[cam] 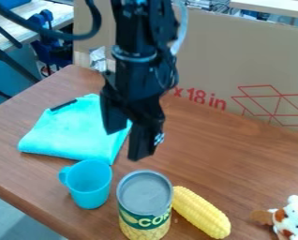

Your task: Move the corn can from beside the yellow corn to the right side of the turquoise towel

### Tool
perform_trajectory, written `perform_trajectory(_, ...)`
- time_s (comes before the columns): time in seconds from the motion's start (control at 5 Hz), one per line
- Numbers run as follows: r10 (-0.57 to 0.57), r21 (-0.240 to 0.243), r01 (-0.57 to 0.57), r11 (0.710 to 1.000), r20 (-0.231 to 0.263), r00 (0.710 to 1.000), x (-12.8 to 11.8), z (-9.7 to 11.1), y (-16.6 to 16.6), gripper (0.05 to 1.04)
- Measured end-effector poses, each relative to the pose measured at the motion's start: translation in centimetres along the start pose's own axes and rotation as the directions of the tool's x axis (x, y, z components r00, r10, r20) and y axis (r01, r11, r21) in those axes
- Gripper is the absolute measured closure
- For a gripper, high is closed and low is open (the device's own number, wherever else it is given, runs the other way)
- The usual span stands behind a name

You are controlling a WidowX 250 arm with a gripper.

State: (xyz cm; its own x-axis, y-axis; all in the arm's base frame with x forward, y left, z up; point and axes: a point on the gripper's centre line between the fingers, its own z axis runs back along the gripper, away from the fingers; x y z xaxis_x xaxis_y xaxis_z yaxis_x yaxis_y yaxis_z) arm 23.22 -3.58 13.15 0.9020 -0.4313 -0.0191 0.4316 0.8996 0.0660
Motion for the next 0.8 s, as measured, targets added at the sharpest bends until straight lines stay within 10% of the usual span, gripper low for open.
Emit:
perform_trajectory(0.2,-0.022,-0.024,0.020,1.000,-0.102,0.995,-0.2,-2.0,0.1,0.082)
perform_trajectory(0.8,-0.075,0.021,0.075,0.997,0.002,0.997,1.8,-4.8,-0.3,0.082)
